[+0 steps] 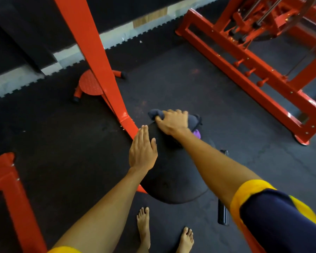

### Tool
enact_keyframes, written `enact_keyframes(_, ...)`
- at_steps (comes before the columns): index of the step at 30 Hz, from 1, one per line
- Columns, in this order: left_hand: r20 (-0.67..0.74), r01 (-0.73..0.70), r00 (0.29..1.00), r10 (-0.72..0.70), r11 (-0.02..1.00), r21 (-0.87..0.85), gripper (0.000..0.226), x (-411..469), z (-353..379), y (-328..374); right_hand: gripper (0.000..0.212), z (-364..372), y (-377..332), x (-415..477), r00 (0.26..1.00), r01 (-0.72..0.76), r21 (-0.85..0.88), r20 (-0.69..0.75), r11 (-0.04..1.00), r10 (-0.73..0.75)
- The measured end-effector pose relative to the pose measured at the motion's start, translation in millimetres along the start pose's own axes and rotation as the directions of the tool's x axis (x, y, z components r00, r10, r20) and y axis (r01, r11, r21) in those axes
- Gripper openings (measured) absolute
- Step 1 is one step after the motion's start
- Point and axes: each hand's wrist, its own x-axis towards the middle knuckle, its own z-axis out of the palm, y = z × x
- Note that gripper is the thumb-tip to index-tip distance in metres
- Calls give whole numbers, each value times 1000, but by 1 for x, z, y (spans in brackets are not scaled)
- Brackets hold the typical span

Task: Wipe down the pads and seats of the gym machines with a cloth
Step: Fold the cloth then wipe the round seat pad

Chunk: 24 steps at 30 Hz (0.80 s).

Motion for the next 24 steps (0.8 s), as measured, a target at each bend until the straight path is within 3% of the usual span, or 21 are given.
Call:
enact_keyframes(4,-10,33,999,-33,998,-61,61,-7,0,0,49,13,-37,-15,965,259,-74,-25,963,-261)
enact_keyframes(6,-15,54,998,-55,996,-69,61,-10,0,0,51,13,-18,-13,972,215,-47,-86,976,-218)
enact_keyframes(10,-22,43,999,-45,998,-49,61,-12,-1,2,59,12,21,-12,979,-147,96,-130,984,159)
enact_keyframes(11,-21,45,999,-46,998,-51,61,-11,-2,1,58,15,19,-13,972,-180,95,-138,979,192)
enact_keyframes(16,-71,135,987,-145,982,-130,57,-26,0,5,60,40,-5,-55,986,73,74,-155,995,-61)
enact_keyframes(19,-42,207,976,-215,968,-139,67,-23,-7,5,65,53,6,-101,972,173,62,-171,983,-160)
enact_keyframes(21,-27,203,978,-207,973,-111,66,-11,-13,2,67,58,22,-126,975,154,73,-172,985,-140)
enact_keyframes(24,-42,74,996,-81,987,-140,52,3,-10,-2,76,46,50,-117,988,-16,59,-154,998,25)
